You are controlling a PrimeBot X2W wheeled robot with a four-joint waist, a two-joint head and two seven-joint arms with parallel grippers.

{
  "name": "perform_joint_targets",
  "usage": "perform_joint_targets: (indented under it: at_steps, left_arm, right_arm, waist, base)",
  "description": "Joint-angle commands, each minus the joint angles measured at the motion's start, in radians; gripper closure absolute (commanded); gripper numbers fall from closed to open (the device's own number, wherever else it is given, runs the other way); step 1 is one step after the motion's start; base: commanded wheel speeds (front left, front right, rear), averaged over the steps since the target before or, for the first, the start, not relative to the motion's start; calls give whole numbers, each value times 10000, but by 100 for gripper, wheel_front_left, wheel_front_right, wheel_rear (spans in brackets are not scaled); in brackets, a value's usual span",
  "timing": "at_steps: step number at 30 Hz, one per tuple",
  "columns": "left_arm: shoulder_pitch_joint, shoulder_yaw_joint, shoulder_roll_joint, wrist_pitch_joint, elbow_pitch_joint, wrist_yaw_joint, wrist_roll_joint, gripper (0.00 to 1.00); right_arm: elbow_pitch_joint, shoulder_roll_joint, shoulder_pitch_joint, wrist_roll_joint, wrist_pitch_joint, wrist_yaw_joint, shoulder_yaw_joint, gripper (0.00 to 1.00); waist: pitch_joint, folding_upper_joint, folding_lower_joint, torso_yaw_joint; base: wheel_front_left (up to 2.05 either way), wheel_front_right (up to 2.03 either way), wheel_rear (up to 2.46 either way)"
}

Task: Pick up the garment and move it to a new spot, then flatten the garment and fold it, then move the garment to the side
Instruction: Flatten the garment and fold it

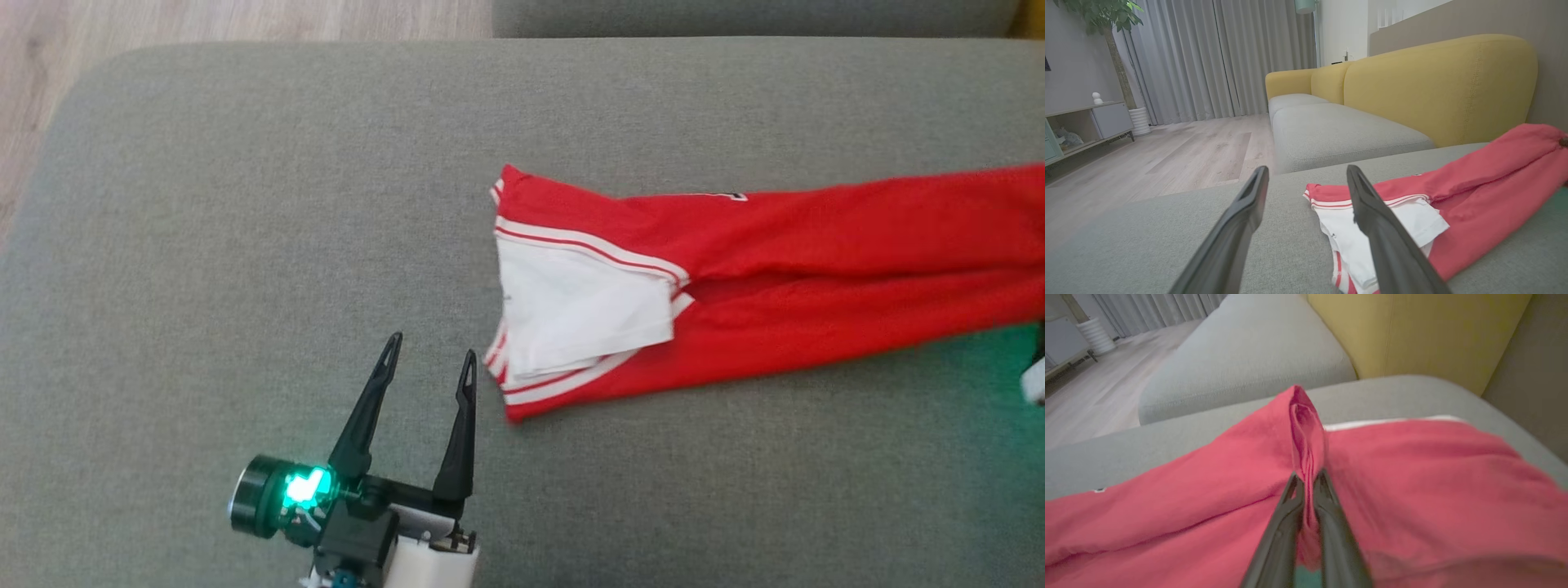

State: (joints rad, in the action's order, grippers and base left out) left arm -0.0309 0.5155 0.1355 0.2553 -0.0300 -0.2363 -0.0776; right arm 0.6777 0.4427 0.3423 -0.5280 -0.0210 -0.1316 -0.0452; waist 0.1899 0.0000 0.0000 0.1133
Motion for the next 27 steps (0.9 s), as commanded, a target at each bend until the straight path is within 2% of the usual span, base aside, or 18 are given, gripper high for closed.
perform_joint_targets:
  at_steps: [1, 5, 8, 13, 14, 16, 18, 21, 27]
  left_arm:
    - [-74, -392, -92, 64, -304, 50, 92, 0]
    - [33, -506, -107, 64, -304, 101, 151, 0]
    - [90, -553, -117, 64, -291, 169, 191, 0]
    - [29, -539, -194, 64, -250, 322, 253, 0]
    - [50, -544, -203, 64, -255, 398, 254, 0]
    - [85, -567, -180, 64, -245, 461, 277, 0]
    - [99, -585, -160, 64, -235, 491, 289, 0]
    - [119, -677, -110, 64, -231, 527, 331, 0]
    - [39, -693, -187, 65, -201, 659, 358, 0]
  right_arm:
    - [-541, 458, 191, 11, -155, 9, 141, 100]
    - [-1861, 541, 175, -60, -34, 9, 270, 100]
    - [-3084, 313, 179, -38, 151, 9, 470, 100]
    - [-5064, -474, -240, 221, 621, 9, 987, 100]
    - [-5736, -776, -469, 425, 812, 9, 1314, 100]
    - [-6272, -1092, -665, 625, 983, 9, 1705, 100]
    - [-6486, -1259, -750, 727, 1061, 9, 1937, 100]
    - [-6837, -1885, -917, 961, 1214, 9, 2561, 100]
    - [-6339, -3235, -947, 1146, 1145, 9, 3742, 100]
  waist:
    - [-45, 0, 0, -30]
    - [-125, 0, 0, -113]
    - [-168, 0, 0, -123]
    - [-212, 0, 0, 189]
    - [-189, 0, 0, 341]
    - [-150, 0, 0, 492]
    - [-131, 0, 0, 569]
    - [-76, 0, 0, 738]
    - [-5, 0, 0, 1035]
  base:
    - [0, 0, 0]
    - [0, 0, 0]
    - [0, 0, 0]
    - [0, 0, 0]
    - [0, 0, 0]
    - [0, 0, 0]
    - [0, 0, 0]
    - [0, 0, 0]
    - [0, 0, 0]
